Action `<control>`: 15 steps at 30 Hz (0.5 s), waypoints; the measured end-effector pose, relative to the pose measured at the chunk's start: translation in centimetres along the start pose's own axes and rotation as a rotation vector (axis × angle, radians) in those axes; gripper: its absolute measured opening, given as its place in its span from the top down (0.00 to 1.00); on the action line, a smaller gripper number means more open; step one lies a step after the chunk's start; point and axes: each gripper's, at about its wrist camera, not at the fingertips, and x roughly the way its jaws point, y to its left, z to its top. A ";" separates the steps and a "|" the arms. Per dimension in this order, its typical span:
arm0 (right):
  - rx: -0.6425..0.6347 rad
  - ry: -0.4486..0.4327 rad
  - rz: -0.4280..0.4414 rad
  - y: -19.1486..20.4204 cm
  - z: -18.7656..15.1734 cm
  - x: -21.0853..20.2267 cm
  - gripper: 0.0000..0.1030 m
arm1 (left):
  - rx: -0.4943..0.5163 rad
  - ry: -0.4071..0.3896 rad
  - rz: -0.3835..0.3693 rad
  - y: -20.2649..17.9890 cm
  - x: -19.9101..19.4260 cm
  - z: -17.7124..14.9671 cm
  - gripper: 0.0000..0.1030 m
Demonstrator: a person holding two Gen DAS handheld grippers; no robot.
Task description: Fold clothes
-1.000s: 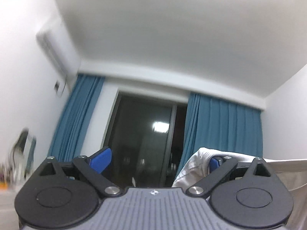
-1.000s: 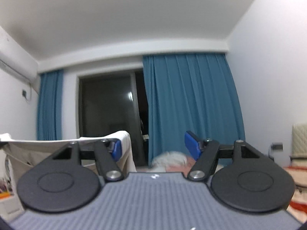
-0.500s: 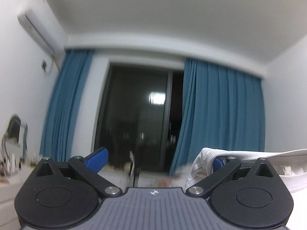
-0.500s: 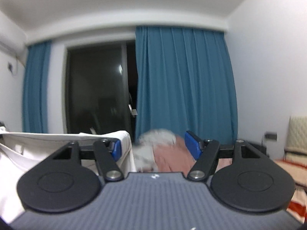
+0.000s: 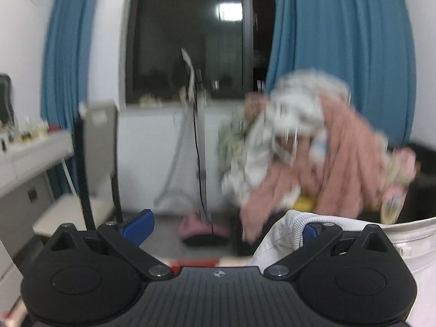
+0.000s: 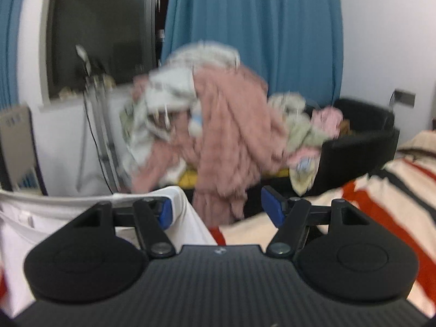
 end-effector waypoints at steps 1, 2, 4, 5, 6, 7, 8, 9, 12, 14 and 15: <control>-0.010 0.033 -0.005 0.4 -1.1 2.5 0.35 | 0.009 0.039 -0.007 0.4 3.0 -1.3 0.02; -0.010 0.066 -0.006 0.6 -2.0 4.2 0.35 | 0.010 0.086 -0.024 0.6 5.3 -2.7 0.02; -0.011 0.145 -0.004 0.9 -3.6 7.4 0.35 | 0.011 0.188 -0.065 0.8 9.2 -5.1 0.03; -0.013 0.191 -0.002 0.9 -4.3 8.8 0.35 | 0.019 0.244 -0.086 0.9 12.2 -5.6 0.03; -0.038 0.260 0.006 1.2 -4.8 10.3 0.35 | 0.041 0.311 -0.103 1.0 15.3 -6.5 0.03; -0.072 0.319 0.011 1.6 -5.4 11.4 0.35 | 0.077 0.374 -0.111 0.5 16.6 -6.9 0.03; -0.106 0.377 0.014 1.9 -6.1 12.4 0.35 | 0.115 0.431 -0.114 0.2 17.4 -7.2 0.02; -0.128 0.411 0.019 2.3 -6.3 12.7 0.35 | 0.154 0.489 -0.117 0.0 18.1 -7.6 0.01; -0.121 0.494 0.136 3.2 -6.1 12.4 0.35 | 0.247 0.573 -0.131 -0.9 17.4 -6.2 0.03; -0.107 0.461 0.163 3.7 -5.3 10.6 0.35 | 0.236 0.546 -0.160 -0.7 15.2 -4.8 0.01; -0.097 0.440 0.173 3.8 -4.9 9.1 0.35 | 0.220 0.524 -0.174 -0.4 13.6 -4.3 0.01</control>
